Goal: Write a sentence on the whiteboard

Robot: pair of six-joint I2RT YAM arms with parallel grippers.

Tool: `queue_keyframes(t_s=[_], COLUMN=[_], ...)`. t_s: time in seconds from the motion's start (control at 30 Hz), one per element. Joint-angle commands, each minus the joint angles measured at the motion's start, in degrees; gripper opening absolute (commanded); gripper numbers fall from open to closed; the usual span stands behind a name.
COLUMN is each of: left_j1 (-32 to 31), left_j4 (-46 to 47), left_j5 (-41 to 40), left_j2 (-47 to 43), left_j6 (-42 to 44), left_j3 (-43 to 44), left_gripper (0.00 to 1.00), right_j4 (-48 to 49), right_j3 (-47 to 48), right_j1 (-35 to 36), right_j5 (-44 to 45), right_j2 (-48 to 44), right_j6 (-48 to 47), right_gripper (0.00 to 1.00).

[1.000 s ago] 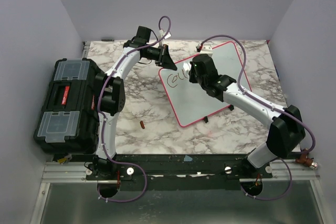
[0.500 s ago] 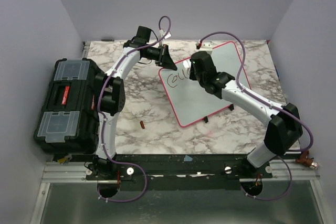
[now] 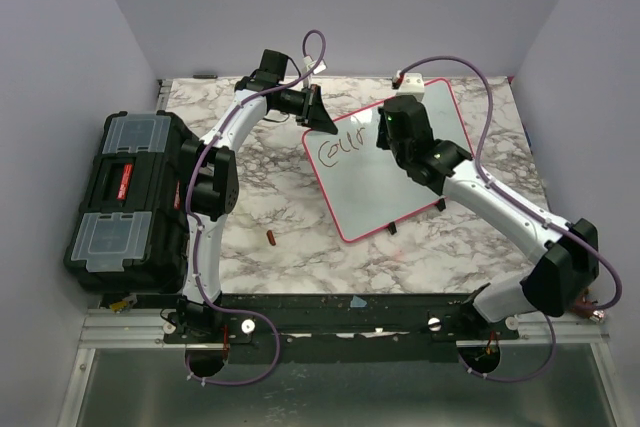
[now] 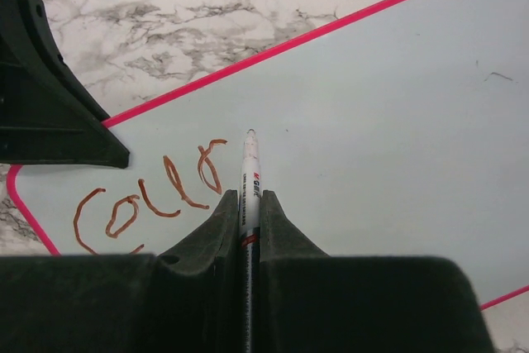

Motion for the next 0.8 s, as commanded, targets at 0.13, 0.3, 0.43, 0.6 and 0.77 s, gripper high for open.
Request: queue_keyframes(t_s=[0.13,0.3,0.43,0.6,0.77], left_j1=[-0.7,-0.7,-0.7,-0.7,-0.7], left_j4=[1.7,1.7,1.7,1.6,1.6], left_j5=[-1.3,-1.4,-1.3,-1.3,-1.2], left_j2=[-1.4,-1.3,-1.4,-1.3,-1.4], left_j6=[7.5,7.6,7.7,7.7,7.7], left_j3=[-0.3,-0.2,-0.2,-0.2,-0.3], left_gripper=[0.0,0.0,0.0,0.0,0.0], right_j4=[3.6,4.6,5.2,5.2,5.1], right_j3=[-4.7,-6.7,-7.9,-8.1,-8.1], right_j1=[-0.3,-0.3,-0.5,-1.9,-3.9], right_j5=[0.3,-2.3,-4.2,-5.9,-8.0], right_j2=[-4.2,-4.7,-4.9,-4.7,-4.8], right_j6=[-2.1,-2.0,-1.9,-1.4,-1.3], right_gripper=[0.01,0.01,0.01,0.01,0.01])
